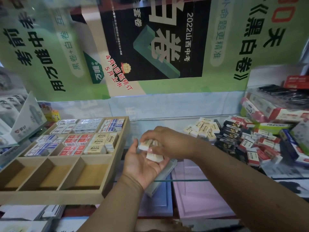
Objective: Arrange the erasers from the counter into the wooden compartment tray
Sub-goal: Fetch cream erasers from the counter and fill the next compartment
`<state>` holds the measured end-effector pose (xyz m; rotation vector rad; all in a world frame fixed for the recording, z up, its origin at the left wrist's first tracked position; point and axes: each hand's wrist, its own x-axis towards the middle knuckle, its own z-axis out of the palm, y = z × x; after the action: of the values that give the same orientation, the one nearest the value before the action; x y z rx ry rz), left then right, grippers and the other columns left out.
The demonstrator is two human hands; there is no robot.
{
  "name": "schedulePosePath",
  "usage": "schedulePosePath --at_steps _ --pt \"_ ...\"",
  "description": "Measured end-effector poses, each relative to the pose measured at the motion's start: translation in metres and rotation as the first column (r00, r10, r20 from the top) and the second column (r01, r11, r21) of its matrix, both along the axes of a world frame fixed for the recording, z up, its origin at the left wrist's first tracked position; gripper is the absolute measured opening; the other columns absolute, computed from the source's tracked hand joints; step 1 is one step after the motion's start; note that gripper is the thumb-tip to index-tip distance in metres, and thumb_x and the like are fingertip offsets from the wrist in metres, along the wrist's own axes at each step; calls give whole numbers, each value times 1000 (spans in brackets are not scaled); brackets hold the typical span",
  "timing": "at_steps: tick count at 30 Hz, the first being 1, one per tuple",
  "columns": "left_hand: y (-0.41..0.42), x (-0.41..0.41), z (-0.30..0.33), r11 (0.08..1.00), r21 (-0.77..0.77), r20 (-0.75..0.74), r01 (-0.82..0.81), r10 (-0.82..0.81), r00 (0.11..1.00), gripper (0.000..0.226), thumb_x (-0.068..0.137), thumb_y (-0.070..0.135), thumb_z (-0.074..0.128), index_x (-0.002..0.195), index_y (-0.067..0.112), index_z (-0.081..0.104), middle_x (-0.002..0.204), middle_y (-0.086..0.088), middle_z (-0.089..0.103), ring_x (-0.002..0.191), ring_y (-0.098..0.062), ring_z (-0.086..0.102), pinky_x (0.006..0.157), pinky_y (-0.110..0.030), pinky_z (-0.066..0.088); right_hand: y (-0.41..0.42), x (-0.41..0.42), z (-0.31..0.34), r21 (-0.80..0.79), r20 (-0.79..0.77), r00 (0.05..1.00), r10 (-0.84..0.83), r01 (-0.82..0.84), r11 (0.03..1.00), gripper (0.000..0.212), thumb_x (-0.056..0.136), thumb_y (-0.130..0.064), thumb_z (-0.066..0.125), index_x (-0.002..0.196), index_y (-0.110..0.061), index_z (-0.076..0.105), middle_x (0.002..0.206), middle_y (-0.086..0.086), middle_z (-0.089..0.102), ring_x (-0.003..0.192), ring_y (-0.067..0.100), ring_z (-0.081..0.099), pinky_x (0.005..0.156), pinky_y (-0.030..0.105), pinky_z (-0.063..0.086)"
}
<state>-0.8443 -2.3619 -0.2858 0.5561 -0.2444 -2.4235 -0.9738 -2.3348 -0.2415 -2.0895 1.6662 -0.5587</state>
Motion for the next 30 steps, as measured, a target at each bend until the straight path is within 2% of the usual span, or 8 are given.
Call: schedulePosePath --at_steps 3,7,9,12,22,26,28,30 --pt "0 -5 0 1000 7 -18 9 -9 1000 27 87 31 56 92 6 65 81 -13 68 66 -26 68 55 -31 58 6 -14 -4 -43 -29 998 -50 49 998 37 92 -42 54 126 -29 50 128 -1 51 120 14 43 104 35 35" --pt "-4 -5 -9 1000 -17 23 5 -4 1000 21 79 25 61 98 21 65 95 -16 63 72 -27 64 40 -23 48 -5 -77 -6 -235 -140 819 -557 519 822 56 92 -55 45 134 -19 46 138 4 48 129 23 40 106 36 29" --pt "-3 -5 -11 999 -37 5 -2 2 1000 24 80 27 60 103 23 64 97 -16 62 73 -27 64 39 -23 46 -13 -107 -17 -146 -355 667 -655 652 744 68 89 -66 36 140 -22 38 143 9 43 133 28 36 108 43 26" --pt "0 -5 -12 998 -54 0 -10 10 1000 25 80 28 59 103 23 63 96 -17 62 71 -26 64 40 -23 47 -20 -114 -39 69 -506 645 -573 692 718 66 90 -65 30 141 -24 35 147 13 36 136 31 31 112 49 17" --pt "-3 -6 -11 997 -67 -18 -30 29 999 25 84 32 58 105 20 61 92 -19 65 70 -28 65 45 -26 51 -26 -48 -50 4 -444 766 -466 521 853 56 93 -55 37 141 -27 34 143 8 38 135 26 32 113 46 11" --pt "-1 -4 -9 998 -66 -47 -25 22 999 22 83 32 58 101 19 60 92 -22 65 66 -29 65 45 -28 52 -25 -50 -36 24 -156 875 -458 467 884 53 94 -54 40 141 -29 38 149 0 35 138 20 30 115 42 19" --pt "0 -5 -9 997 -72 -46 -38 35 998 23 82 30 58 102 20 60 88 -21 65 65 -29 65 46 -28 52 -27 -71 -26 -69 9 808 -589 588 806 48 97 -47 41 139 -24 43 144 2 44 132 22 40 111 41 29" --pt "0 -5 -9 996 -73 -35 -44 42 999 26 80 29 58 106 21 60 87 -21 65 65 -29 64 46 -29 52 -32 -100 -20 -124 -96 677 -730 720 683 43 99 -39 38 136 -18 45 134 7 53 123 26 48 105 41 34"
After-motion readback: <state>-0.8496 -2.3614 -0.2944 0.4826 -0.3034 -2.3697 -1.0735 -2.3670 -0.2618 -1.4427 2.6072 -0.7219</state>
